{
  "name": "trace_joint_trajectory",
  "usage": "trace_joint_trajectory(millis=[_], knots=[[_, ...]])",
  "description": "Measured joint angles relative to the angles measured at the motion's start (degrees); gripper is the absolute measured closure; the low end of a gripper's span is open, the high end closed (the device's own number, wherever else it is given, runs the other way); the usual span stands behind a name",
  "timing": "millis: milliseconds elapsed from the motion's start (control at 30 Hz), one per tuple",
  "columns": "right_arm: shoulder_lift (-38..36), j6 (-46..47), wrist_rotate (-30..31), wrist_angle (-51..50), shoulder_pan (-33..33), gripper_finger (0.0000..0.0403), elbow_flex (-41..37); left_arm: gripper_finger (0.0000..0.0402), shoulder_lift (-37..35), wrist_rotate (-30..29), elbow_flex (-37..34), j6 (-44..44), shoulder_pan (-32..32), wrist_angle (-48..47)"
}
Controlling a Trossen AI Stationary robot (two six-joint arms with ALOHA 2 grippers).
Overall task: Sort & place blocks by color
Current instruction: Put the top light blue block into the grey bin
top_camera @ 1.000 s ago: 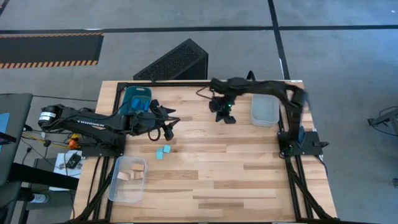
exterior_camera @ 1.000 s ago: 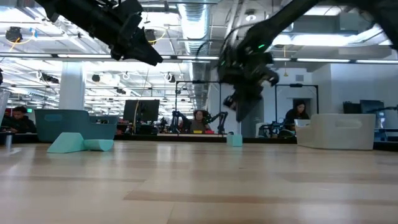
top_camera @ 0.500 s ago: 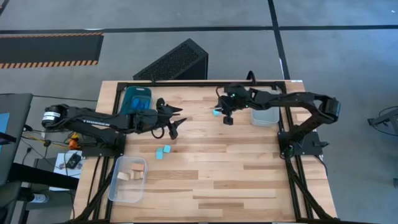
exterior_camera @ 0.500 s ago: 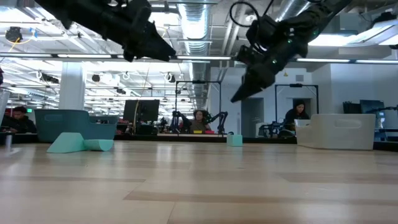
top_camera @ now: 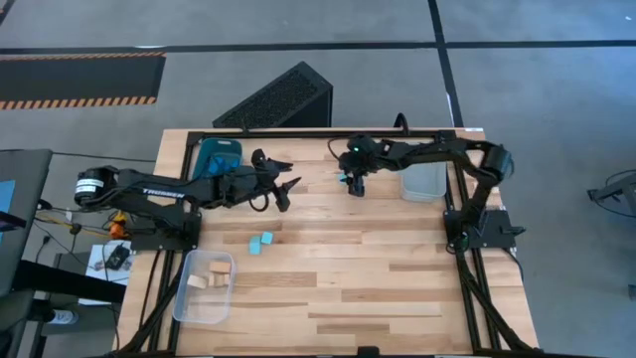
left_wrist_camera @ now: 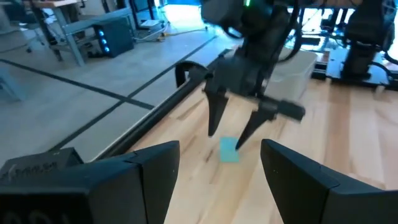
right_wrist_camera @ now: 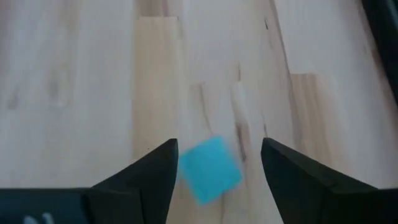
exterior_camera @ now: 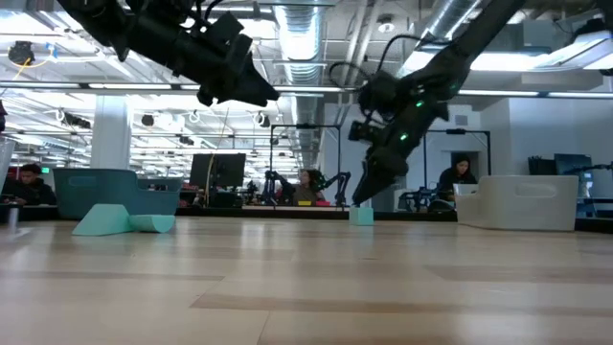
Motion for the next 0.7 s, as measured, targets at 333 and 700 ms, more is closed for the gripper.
trace_joint_trajectory(millis=[333,700], knots=[[6.86,-5.45,0.33,-18.43,-0.29,0.0148,9.8,0.0184,2.84,0.72,0.0,-2.46,1.33,-5.65],[4.48,-4.56,-0.3,-21.97,-0.72,0.0164,9.94,0.0184,2.64,3.51,0.0,-4.05,1.06,-6.53]])
